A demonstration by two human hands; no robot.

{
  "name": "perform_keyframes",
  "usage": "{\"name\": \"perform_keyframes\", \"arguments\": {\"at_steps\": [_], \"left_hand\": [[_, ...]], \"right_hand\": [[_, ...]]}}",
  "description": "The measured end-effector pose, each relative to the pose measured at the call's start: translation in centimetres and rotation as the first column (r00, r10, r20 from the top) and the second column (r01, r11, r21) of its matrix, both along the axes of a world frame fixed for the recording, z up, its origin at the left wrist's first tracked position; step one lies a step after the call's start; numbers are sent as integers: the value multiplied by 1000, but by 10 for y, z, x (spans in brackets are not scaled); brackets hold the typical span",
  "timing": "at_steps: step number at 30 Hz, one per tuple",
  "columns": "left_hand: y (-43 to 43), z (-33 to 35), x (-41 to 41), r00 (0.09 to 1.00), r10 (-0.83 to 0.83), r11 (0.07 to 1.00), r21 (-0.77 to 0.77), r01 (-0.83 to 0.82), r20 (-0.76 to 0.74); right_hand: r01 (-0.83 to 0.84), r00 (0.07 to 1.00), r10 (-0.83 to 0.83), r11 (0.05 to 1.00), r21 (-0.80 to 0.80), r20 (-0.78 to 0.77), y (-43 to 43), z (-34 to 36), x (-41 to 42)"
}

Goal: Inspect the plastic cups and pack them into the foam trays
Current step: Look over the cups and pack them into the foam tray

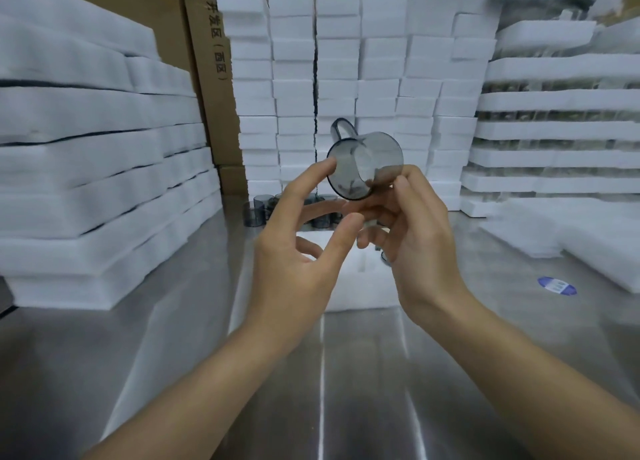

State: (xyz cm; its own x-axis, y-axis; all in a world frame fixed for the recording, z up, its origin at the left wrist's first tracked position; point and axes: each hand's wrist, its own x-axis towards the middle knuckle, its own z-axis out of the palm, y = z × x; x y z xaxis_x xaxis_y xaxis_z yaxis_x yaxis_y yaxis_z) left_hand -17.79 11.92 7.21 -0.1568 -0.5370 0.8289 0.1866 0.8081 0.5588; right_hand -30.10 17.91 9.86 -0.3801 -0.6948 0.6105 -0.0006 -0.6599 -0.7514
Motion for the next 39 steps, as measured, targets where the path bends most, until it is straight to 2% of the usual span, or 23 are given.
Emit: {"name": "perform_keyframes", "arguments": {"at_steps": [5, 9, 16, 24, 26, 29, 31, 33, 35, 39], "left_hand": [[1, -1, 0, 999, 31, 999, -20, -30, 14], [0, 1, 0, 999, 53, 998, -39, -53, -7], [0, 0, 0, 996, 89, 988, -127, -90, -16], [2, 1, 0, 997, 76, 993, -87, -77, -20], [3, 1, 0, 999, 30, 999, -30, -31, -28], [5, 4, 1, 993, -46, 990, 131, 60, -107], [4, 7, 1, 980, -92, 955, 262, 137, -176], [0, 9, 2, 970, -124, 911, 364, 195, -211], [-4, 11, 3, 965, -135, 874, 432, 224, -226], [-7, 13, 3, 947, -201, 756, 574, 313, -252]], "right_hand": [[16, 997, -20, 998, 61, 70, 0, 0, 7], [82, 997, -83, 994, 73, 12, -1, 0, 11], [163, 981, -165, 986, -26, -103, -1, 2, 10], [194, 973, -198, 980, -46, -115, -1, 3, 7], [230, 960, -236, 971, -59, -150, -1, 1, 5], [295, 903, -311, 950, -98, -296, -3, -3, 3], [349, 821, -372, 927, -135, -434, -5, -9, 1], [410, 689, -432, 895, -178, -582, -9, -15, -3], [432, 602, -444, 880, -197, -663, -11, -20, -7], [431, 660, -431, 888, -159, -616, -17, -23, -14]]}}
